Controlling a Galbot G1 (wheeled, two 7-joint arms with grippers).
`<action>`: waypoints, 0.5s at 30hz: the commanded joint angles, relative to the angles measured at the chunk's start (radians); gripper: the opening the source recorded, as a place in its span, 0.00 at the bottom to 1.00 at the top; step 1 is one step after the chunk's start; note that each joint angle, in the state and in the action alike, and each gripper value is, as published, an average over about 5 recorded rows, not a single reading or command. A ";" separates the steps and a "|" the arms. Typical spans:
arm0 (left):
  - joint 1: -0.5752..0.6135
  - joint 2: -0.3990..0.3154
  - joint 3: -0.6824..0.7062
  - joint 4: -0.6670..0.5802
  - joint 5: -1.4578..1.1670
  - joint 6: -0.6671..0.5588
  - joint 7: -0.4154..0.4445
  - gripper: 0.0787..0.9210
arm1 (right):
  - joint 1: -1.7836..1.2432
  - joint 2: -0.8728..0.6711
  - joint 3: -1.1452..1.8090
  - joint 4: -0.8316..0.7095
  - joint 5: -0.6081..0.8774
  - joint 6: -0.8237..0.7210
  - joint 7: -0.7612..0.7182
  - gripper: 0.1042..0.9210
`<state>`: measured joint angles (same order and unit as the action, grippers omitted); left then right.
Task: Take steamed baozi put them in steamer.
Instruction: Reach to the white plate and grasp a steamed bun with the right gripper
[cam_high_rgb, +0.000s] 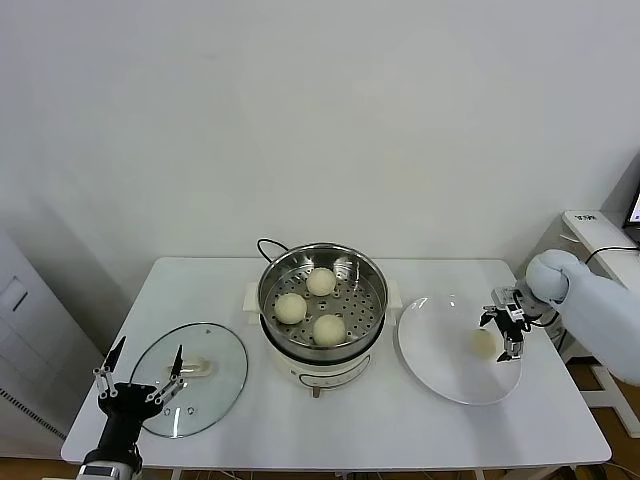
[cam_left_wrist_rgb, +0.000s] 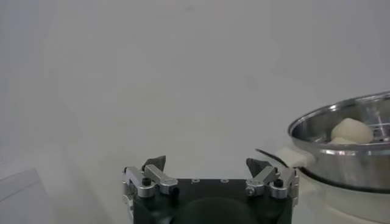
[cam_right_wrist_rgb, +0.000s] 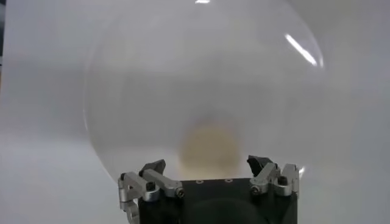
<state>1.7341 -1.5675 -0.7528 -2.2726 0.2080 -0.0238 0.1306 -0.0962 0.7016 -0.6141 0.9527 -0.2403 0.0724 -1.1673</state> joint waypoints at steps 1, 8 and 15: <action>0.003 -0.001 -0.001 0.001 0.002 -0.002 0.001 0.88 | -0.063 0.044 0.056 -0.052 -0.050 0.001 0.038 0.88; 0.010 0.001 -0.004 0.000 0.002 -0.005 0.002 0.88 | -0.052 0.067 0.049 -0.063 -0.050 -0.003 0.046 0.80; 0.011 0.006 -0.009 -0.005 -0.004 -0.005 0.002 0.88 | 0.046 0.011 -0.054 -0.006 -0.002 -0.022 0.024 0.56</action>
<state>1.7442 -1.5626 -0.7616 -2.2754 0.2058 -0.0286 0.1324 -0.1051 0.7343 -0.6066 0.9230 -0.2660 0.0580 -1.1446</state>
